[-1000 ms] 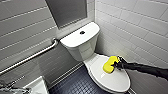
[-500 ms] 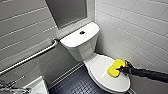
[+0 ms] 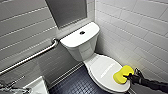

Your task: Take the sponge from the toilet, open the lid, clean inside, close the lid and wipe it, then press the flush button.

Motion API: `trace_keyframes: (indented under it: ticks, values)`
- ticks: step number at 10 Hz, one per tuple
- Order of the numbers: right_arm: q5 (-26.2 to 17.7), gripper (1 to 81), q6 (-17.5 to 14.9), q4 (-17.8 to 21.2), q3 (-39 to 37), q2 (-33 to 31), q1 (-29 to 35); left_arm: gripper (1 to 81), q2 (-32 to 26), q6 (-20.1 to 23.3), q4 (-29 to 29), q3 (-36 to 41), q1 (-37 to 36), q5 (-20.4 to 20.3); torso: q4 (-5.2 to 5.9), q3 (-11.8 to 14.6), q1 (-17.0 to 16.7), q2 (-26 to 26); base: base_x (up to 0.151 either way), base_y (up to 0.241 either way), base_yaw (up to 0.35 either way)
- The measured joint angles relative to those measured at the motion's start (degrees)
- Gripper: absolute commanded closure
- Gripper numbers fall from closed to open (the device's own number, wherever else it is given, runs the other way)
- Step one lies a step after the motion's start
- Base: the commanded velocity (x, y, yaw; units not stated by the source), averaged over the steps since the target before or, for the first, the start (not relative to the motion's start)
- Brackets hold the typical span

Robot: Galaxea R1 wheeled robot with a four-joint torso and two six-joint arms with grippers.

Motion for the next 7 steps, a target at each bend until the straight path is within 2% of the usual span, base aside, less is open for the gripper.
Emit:
trace_keyframes:
  ticks: [3,5,7]
  values:
    - [2.3,81.1,0.4,0.0,5.0,-6.3,-4.0,1.0,0.0,0.0,0.0,0.0,0.0,0.0,0.00,0.0,0.0,0.0,0.000,0.000,0.000]
    - [6.1,81.1,0.4,0.0,8.4,-11.0,-9.6,1.0,-0.3,0.0,0.0,0.5,0.0,0.0,0.00,0.0,0.0,0.0,0.000,0.000,0.000]
    - [10.1,81.1,0.4,0.1,10.1,-12.3,-15.2,1.0,-0.4,0.0,0.0,0.6,0.0,0.0,0.00,0.0,0.0,0.0,0.000,0.000,0.000]
